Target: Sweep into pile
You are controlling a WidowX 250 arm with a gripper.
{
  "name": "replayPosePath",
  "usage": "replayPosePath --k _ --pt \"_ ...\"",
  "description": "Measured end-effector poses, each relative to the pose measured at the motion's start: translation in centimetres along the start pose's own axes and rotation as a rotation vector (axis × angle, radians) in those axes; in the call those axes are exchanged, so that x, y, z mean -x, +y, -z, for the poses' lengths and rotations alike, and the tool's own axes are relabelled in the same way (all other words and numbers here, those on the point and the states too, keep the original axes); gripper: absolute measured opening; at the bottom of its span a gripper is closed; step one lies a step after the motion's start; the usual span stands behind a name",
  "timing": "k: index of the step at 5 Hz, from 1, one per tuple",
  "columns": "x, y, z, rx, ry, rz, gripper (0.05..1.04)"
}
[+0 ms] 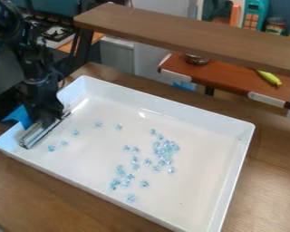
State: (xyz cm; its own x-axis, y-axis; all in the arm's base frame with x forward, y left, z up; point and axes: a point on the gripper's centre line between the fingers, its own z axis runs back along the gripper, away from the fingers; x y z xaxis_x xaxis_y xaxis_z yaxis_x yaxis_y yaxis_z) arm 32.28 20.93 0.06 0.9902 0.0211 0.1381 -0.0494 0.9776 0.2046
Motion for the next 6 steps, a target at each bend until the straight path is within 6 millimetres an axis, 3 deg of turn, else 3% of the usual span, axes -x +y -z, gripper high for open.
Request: replayPosePath --k 3,6 --pt "1.5 -2.2 -0.3 0.062 0.055 0.055 0.326" --pt "1.4 -8.9 -1.6 0.168 0.157 0.061 0.326"
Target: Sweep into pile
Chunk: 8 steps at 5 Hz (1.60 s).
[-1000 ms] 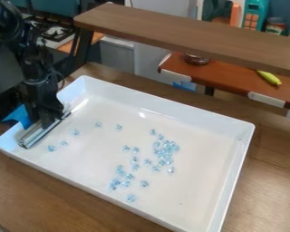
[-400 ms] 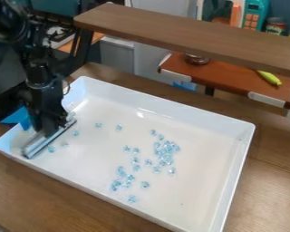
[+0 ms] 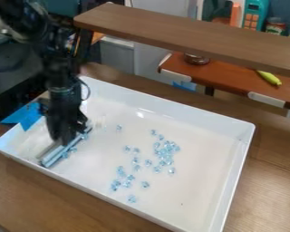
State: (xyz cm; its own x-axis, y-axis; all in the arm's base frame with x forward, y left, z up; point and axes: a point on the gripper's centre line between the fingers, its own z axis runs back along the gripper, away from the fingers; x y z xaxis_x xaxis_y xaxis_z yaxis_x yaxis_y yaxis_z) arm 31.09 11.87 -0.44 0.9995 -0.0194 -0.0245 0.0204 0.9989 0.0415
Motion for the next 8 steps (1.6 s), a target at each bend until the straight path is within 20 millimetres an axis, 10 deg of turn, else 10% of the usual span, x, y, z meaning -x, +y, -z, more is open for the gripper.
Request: replayPosePath --k 6,8 --pt "-1.2 -19.2 -2.4 0.165 -0.005 0.009 0.325" --pt "-1.8 -22.9 -4.1 0.198 -0.068 0.047 0.325"
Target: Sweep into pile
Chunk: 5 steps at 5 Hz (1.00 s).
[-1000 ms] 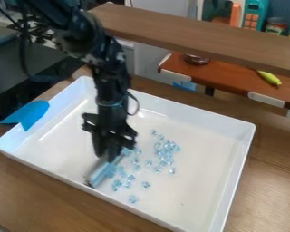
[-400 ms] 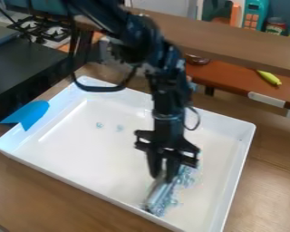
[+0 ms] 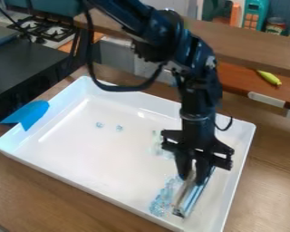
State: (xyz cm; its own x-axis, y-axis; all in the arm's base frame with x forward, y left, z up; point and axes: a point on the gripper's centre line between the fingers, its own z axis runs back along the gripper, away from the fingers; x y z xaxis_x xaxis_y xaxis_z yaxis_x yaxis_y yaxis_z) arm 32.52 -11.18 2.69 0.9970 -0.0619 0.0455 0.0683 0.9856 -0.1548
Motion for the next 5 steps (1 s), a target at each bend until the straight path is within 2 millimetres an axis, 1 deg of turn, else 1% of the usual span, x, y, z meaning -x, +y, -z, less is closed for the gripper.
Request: replayPosePath --k 1,2,3,5 --pt "-0.6 1.3 -3.6 0.002 -0.068 0.004 0.325" --pt "-1.2 6.5 -5.2 -0.036 -0.067 -0.051 0.325" --pt "-2.4 11.3 -6.0 -0.072 -0.077 -0.081 0.325" --pt "-4.2 21.3 -4.2 -0.153 -0.047 -0.121 0.325"
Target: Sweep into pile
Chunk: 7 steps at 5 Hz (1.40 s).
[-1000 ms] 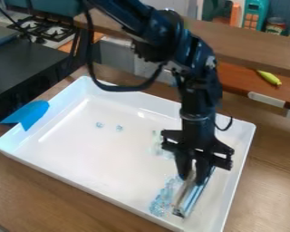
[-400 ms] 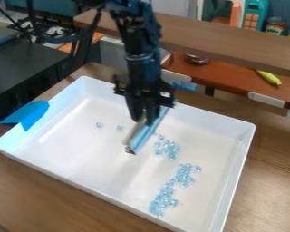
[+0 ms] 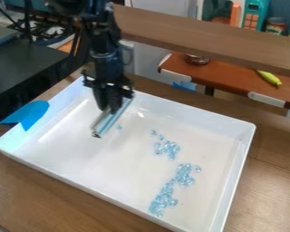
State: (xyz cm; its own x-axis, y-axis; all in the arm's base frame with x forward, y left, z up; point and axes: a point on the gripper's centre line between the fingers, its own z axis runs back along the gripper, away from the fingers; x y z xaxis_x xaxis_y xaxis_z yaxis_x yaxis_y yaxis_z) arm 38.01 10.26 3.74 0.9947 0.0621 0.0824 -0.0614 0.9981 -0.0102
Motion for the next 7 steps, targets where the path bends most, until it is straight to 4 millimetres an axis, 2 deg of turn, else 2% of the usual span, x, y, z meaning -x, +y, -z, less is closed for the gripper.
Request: replayPosePath --k 1,2,3,4,6,7 --pt "-0.1 5.0 1.2 -0.015 0.040 -0.015 0.325" --pt "0.3 8.5 2.4 -0.056 0.074 -0.029 0.325" --pt "0.6 9.1 3.0 -0.073 0.099 -0.033 0.325" --pt "0.2 8.9 3.3 -0.082 0.070 -0.018 0.325" --pt "-0.1 5.6 4.1 -0.069 0.055 0.036 0.325" --pt "-0.4 1.8 4.2 -0.031 0.064 0.082 0.325"
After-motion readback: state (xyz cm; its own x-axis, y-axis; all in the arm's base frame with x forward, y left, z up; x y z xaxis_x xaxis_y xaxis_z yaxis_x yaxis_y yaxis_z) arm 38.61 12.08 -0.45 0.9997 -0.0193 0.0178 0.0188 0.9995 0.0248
